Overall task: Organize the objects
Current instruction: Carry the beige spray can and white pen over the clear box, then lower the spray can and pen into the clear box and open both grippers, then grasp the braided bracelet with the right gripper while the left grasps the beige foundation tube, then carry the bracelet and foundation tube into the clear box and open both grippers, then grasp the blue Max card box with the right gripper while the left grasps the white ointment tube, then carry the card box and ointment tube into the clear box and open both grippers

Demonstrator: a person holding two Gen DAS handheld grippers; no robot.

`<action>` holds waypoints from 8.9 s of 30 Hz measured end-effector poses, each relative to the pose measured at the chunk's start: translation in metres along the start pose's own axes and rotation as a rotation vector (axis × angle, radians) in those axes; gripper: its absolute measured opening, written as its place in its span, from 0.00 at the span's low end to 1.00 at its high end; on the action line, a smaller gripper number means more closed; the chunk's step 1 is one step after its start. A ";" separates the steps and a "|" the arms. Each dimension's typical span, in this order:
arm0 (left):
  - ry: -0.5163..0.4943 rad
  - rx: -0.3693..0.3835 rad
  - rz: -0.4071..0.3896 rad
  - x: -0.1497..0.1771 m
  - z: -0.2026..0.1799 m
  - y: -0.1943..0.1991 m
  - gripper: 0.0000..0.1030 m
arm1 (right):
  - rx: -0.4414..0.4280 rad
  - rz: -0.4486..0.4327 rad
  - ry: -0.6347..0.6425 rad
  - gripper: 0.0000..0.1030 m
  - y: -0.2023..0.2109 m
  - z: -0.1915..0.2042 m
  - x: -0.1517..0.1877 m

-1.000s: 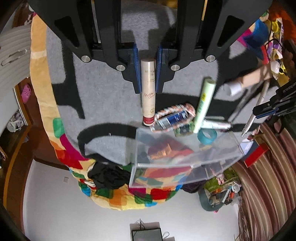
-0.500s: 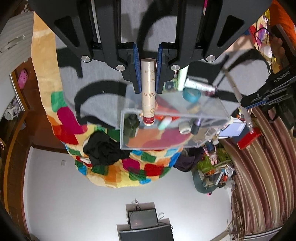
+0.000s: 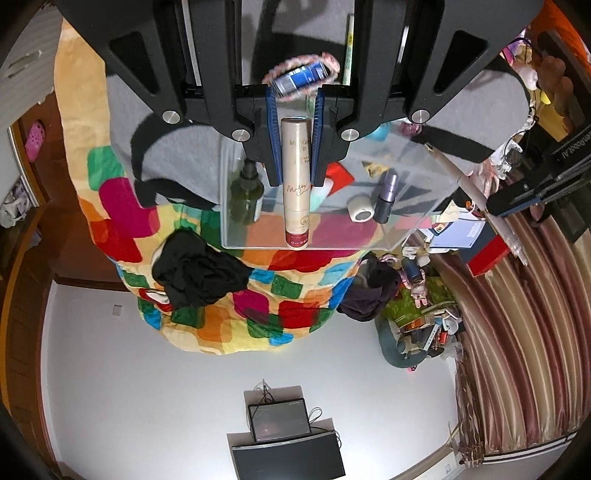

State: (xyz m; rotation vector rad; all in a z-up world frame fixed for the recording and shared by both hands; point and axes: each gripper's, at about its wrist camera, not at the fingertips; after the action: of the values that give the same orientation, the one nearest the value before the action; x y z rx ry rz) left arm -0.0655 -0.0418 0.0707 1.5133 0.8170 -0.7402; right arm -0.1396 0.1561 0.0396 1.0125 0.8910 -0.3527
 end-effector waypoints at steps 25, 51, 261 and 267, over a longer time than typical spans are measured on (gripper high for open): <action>-0.109 -0.199 0.138 0.006 -0.021 -0.091 0.12 | -0.008 0.217 0.015 0.13 -0.092 -0.016 -0.005; -0.119 0.018 0.210 0.051 -0.024 -0.027 0.52 | 0.047 0.135 0.046 0.43 -0.019 -0.012 0.020; -0.080 0.011 0.163 0.066 -0.033 -0.024 0.14 | -0.052 0.115 0.013 0.23 0.001 0.008 0.042; -0.047 0.006 0.118 0.047 -0.028 -0.020 0.14 | -0.065 0.067 -0.001 0.23 0.004 0.008 0.021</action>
State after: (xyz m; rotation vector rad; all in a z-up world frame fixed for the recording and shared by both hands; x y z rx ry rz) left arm -0.0559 -0.0087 0.0234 1.5302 0.6849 -0.6891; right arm -0.1205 0.1535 0.0274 0.9803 0.8604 -0.2658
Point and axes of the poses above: each gripper's, at about its wrist camera, not at the fingertips, and y roughly against the way its jaws point, z to its left, x to its underside, and after that the axes turned 5 degrees about -x, right-handed
